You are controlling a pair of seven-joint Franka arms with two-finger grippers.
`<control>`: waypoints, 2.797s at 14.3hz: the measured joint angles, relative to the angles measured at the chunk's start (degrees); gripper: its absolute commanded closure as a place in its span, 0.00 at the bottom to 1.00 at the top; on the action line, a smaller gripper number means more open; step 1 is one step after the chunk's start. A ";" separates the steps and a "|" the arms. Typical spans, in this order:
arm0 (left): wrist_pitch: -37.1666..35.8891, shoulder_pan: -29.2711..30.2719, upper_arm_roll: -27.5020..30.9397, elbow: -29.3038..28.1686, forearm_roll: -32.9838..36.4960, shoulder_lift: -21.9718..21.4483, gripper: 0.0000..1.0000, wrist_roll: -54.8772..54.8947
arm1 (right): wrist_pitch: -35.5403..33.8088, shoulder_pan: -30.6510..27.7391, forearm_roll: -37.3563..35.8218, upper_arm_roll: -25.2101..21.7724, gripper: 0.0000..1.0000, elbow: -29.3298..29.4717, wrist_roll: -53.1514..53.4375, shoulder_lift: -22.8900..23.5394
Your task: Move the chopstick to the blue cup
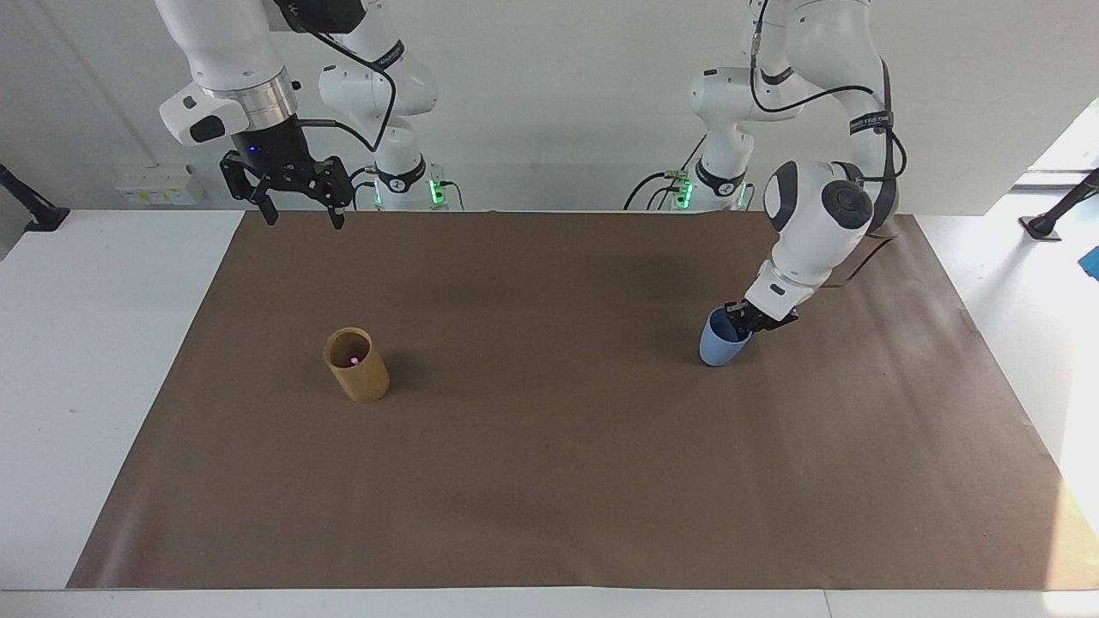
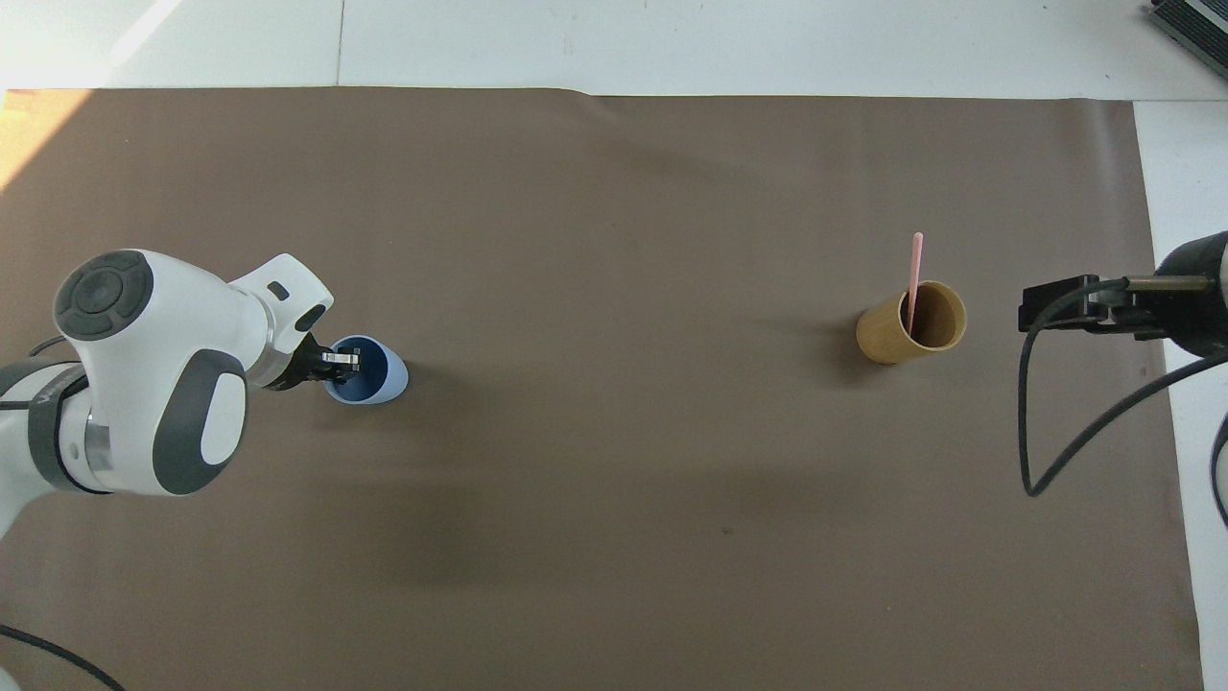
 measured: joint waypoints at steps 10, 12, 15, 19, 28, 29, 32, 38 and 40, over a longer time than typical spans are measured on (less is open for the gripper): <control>-10.10 -13.60 -0.17 18.71 5.42 3.13 1.00 -19.03 | 2.44 -0.88 0.00 -0.24 0.00 -0.07 0.00 0.48; -10.10 -17.78 -0.21 22.16 5.43 6.91 1.00 -23.80 | 3.63 -1.10 0.00 -0.25 0.00 -0.04 0.00 1.28; -9.19 -21.88 -0.27 27.96 5.43 13.86 1.00 -28.19 | 6.35 -1.14 0.00 -0.24 0.00 0.10 0.00 3.29; -5.81 -23.92 -0.30 29.99 5.28 17.82 1.00 -29.09 | 12.67 -1.06 0.00 0.06 0.00 0.09 -0.02 8.50; -3.25 -26.73 -0.26 29.95 5.24 21.41 0.00 -30.51 | 25.94 1.22 -0.06 0.81 0.35 -3.89 -3.48 17.64; -3.23 -26.73 -0.21 29.97 5.24 21.51 0.00 -30.51 | 27.30 1.21 -0.06 0.77 0.46 -5.06 -4.55 17.63; -4.14 -26.60 0.80 30.62 5.31 20.96 0.00 -30.51 | 29.68 1.20 -0.08 0.74 0.86 -7.30 -5.55 17.60; -12.72 -19.02 1.94 31.45 5.80 12.21 0.00 -26.48 | 29.63 1.17 -0.18 0.70 1.00 -7.50 -5.69 16.70; -17.08 -14.54 2.00 30.33 5.81 9.01 0.00 -19.07 | 29.47 1.05 -0.18 0.68 1.00 -7.50 -5.69 15.46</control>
